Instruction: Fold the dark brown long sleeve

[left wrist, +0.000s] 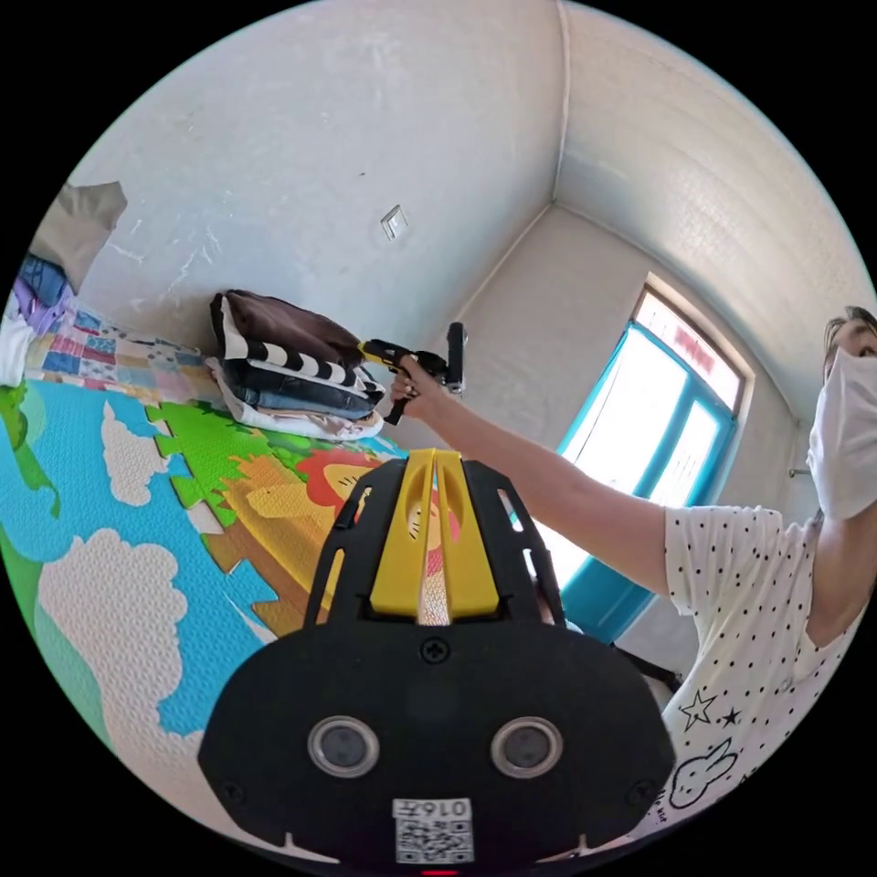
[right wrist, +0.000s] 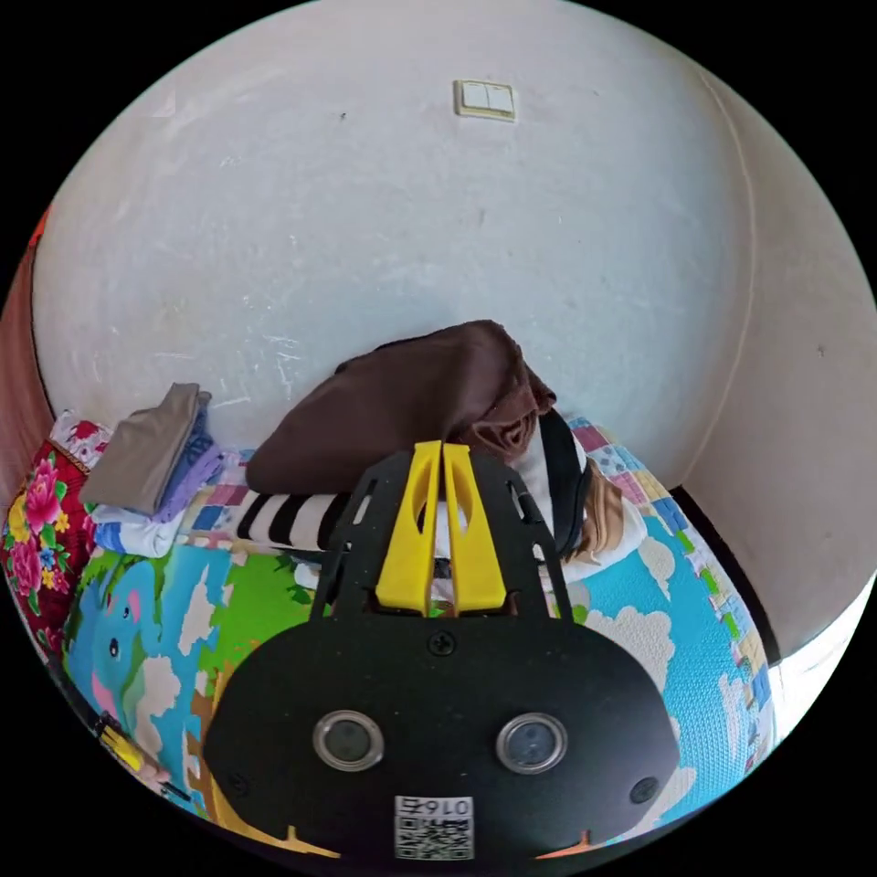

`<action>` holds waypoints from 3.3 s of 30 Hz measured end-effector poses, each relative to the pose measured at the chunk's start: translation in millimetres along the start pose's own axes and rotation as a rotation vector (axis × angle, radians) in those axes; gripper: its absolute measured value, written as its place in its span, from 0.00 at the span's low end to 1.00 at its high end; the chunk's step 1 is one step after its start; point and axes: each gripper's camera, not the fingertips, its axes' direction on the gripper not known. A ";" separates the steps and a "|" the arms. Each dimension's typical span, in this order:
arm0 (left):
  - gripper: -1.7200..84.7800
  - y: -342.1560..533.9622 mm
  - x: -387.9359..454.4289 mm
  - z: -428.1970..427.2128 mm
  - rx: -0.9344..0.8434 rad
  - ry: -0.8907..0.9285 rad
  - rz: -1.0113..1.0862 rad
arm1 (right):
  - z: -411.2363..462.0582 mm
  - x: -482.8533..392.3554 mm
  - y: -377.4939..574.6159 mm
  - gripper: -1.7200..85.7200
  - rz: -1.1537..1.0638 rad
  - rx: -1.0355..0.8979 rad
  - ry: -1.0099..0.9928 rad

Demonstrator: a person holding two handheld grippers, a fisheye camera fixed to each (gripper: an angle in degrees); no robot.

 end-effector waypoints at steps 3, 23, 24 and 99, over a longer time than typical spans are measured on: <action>0.01 -1.3 9.8 -3.2 0.015 -0.021 0.017 | -36.6 3.8 12.4 0.02 0.005 0.060 -0.265; 0.04 -2.3 126.7 39.9 -0.077 -0.271 0.153 | -305.1 -200.5 393.6 0.03 -0.475 -0.149 -0.519; 0.05 -5.1 140.1 51.0 -0.164 -0.276 0.147 | -305.0 -212.9 411.7 0.03 -0.482 -0.209 -0.458; 0.02 -118.7 620.1 -359.0 0.217 -1.073 0.330 | -572.4 -224.6 370.9 0.03 -0.378 0.350 0.194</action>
